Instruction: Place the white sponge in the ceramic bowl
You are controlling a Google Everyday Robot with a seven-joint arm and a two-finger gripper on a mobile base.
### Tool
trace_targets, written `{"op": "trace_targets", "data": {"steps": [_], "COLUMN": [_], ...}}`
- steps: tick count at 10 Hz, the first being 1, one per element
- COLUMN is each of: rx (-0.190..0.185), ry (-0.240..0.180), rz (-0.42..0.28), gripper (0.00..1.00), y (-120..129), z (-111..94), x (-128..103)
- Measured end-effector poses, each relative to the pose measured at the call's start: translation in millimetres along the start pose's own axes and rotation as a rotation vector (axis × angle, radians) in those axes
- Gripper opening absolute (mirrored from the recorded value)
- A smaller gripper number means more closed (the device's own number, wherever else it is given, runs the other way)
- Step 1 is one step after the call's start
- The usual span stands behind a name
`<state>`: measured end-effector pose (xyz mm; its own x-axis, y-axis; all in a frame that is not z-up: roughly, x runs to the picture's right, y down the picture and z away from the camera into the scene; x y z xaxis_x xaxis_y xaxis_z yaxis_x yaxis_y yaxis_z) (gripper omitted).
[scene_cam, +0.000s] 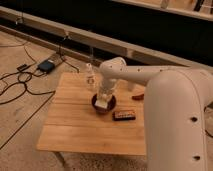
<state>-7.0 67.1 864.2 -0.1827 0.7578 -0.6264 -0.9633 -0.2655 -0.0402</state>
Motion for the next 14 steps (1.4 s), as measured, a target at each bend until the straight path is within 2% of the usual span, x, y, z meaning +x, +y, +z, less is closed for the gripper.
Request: {"op": "trace_targets", "data": {"steps": [4,7,10,13,14], "rx": [0.003,0.0,-0.007,-0.014,-0.014], "ry": [-0.007,-0.024,-0.058,-0.08,-0.08], "rz": [0.0,-0.003,-0.002,-0.013,-0.015], "gripper": [0.8,0.8,0.8,0.8,0.8], "y": [-5.4,-6.9,-14.5,-23.5,-23.3], "z": [1.3,-5.4,-32.4,-60.3,-60.0], "x": [-2.3,-4.9,-4.2,9.4,10.1]}}
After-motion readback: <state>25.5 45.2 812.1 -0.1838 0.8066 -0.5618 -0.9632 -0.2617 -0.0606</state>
